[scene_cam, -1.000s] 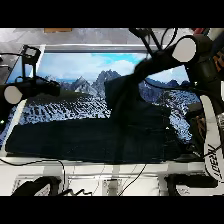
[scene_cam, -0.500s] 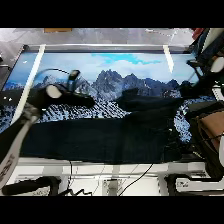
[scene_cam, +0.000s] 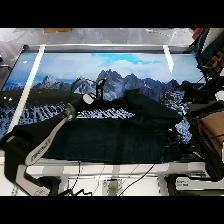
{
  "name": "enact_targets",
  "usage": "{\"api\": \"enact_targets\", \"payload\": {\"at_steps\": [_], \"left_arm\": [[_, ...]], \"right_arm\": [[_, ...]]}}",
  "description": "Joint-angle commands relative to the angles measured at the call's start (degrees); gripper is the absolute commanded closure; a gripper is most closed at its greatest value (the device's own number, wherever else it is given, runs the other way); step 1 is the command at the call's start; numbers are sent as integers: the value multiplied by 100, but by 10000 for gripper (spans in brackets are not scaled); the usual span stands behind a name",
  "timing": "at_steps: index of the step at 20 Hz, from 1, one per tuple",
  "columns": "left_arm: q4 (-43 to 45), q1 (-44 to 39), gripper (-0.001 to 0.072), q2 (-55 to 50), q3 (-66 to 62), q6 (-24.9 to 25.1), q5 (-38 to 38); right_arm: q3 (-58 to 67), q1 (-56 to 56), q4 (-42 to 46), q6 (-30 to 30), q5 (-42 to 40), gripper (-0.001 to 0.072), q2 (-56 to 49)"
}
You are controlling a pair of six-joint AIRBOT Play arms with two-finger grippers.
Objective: Fold the clothes and pants, and hang the long-sleeved shirts on hangers.
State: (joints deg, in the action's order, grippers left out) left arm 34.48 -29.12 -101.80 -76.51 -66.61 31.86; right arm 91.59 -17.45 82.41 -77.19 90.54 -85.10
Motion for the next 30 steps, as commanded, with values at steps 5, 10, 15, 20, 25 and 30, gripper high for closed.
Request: {"api": "enact_targets", "payload": {"at_steps": [5,10,15,20,25,30], "left_arm": [[-157,330,40,-1108,-927,-188,92],[-155,254,228,-1200,-962,-197,118],[-155,-68,231,-1329,-1298,-192,-74],[-157,-87,675,-1311,-1416,-4,-748],[-149,529,676,-573,-1419,308,-267],[894,1821,678,1172,-1419,702,605]], "right_arm": [[-4,70,-247,-24,-13,156,-2],[-4,72,-319,-26,-15,157,-2],[-4,72,-330,-26,-13,157,-2],[-4,72,-332,-26,37,157,-2],[-4,70,-323,-15,15,157,0],[-4,70,-306,-13,-168,157,-2]]}}
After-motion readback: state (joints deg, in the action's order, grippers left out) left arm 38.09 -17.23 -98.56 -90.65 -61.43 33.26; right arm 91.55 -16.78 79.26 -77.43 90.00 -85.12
